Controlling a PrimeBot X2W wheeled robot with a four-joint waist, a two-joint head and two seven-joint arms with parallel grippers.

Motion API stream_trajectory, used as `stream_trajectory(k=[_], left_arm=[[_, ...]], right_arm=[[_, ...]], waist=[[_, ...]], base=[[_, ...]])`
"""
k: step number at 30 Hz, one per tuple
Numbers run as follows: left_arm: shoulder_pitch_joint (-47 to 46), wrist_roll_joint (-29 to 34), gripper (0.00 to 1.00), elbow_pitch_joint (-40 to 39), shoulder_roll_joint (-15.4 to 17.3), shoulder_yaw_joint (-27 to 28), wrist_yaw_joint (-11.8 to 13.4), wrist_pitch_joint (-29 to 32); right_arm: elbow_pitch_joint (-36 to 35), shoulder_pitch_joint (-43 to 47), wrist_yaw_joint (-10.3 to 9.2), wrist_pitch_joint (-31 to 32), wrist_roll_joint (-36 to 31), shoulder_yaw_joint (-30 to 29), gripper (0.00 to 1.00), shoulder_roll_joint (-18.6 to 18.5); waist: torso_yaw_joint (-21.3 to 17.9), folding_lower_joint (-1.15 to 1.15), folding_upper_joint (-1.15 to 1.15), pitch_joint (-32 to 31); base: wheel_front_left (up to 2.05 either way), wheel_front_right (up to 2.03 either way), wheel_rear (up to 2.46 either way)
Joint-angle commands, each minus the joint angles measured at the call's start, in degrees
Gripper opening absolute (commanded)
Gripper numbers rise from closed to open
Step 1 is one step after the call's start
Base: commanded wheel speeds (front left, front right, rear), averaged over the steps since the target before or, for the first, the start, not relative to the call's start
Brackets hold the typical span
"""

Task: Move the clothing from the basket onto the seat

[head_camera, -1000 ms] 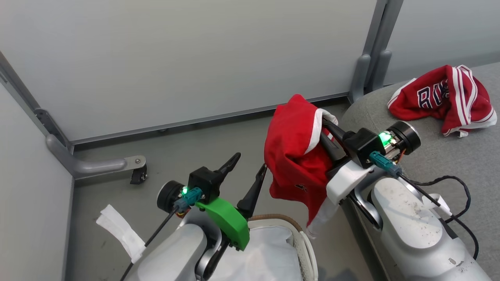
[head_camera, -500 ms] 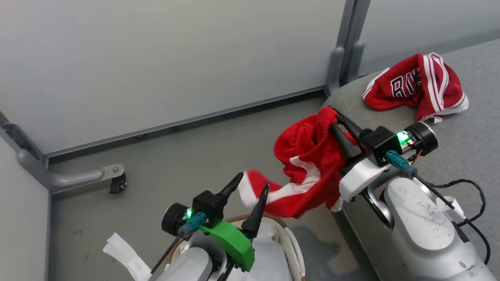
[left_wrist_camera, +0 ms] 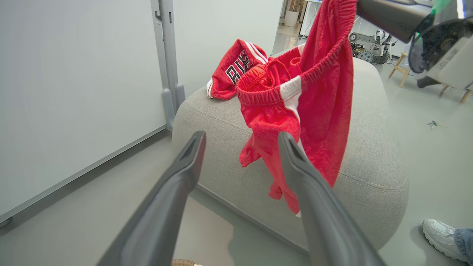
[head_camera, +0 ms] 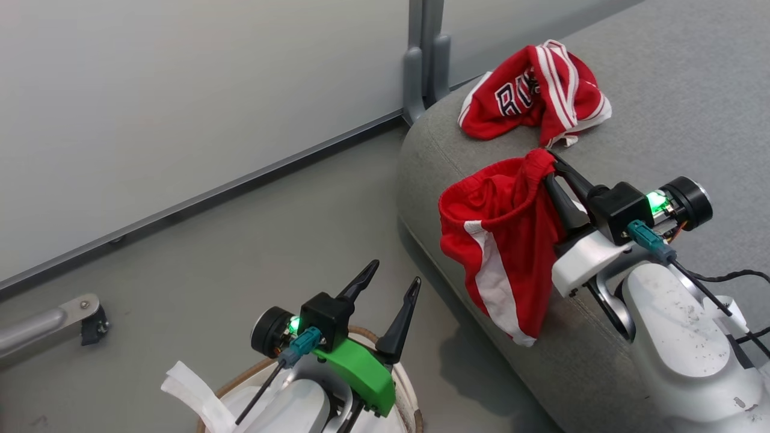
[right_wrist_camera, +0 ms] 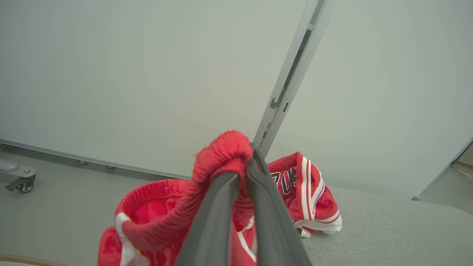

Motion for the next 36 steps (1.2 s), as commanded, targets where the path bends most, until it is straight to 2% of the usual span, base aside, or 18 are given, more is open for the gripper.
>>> stream_trajectory(k=[1, 5, 11, 18, 27, 31, 36], left_arm=[[0.44, 0.46, 1.00, 0.19, -0.02, 0.25, -0.21, -0.18], [-0.12, 1.46, 1.00, 0.26, -0.17, 0.55, -0.65, -0.18], [-1.34, 2.58, 1.00, 0.13, -0.39, 0.60, -1.07, -0.18], [-3.08, 3.73, 1.00, 0.25, -0.30, 0.78, -1.35, -0.18], [-7.17, 6.41, 1.00, -2.01, 0.91, 1.54, -1.63, -0.18], [-9.64, 7.49, 1.00, -3.20, 1.54, 1.66, -1.62, -0.18], [-12.18, 8.76, 1.00, -3.80, 1.71, 1.13, -1.66, -0.18]], right_arm=[[-0.39, 0.24, -0.07, -0.11, -0.30, -0.42, 0.00, -0.18], [-0.79, 0.22, -0.07, -0.11, -0.36, -1.32, 0.00, -0.45], [-1.28, -4.31, -0.08, -0.12, -1.21, -4.03, 0.00, -2.72], [0.29, -17.21, -0.08, -0.11, -1.58, -5.93, 0.00, -10.13], [6.74, -35.03, -0.07, 1.19, 0.51, -9.85, 0.00, -19.68], [10.35, -38.60, -0.08, 1.35, 1.06, -11.13, 0.00, -21.42], [16.73, -37.93, -0.08, 0.67, -0.01, -14.89, 0.00, -21.06]], waist=[[-3.90, 0.00, 0.00, 2.14], [-4.79, 0.00, 0.00, 3.26], [-3.64, 0.00, 0.00, 5.57], [0.07, 0.00, 0.00, 9.41], [4.79, 0.00, 0.00, 18.58], [6.23, 0.00, 0.00, 23.38], [7.91, 0.00, 0.00, 27.88]], base=[[0.00, 0.00, 0.00], [0.00, 0.00, 0.00], [0.00, 0.00, 0.00], [0.00, 0.00, 0.00], [0.00, 0.00, 0.00], [0.00, 0.00, 0.00], [0.00, 0.00, 0.00]])
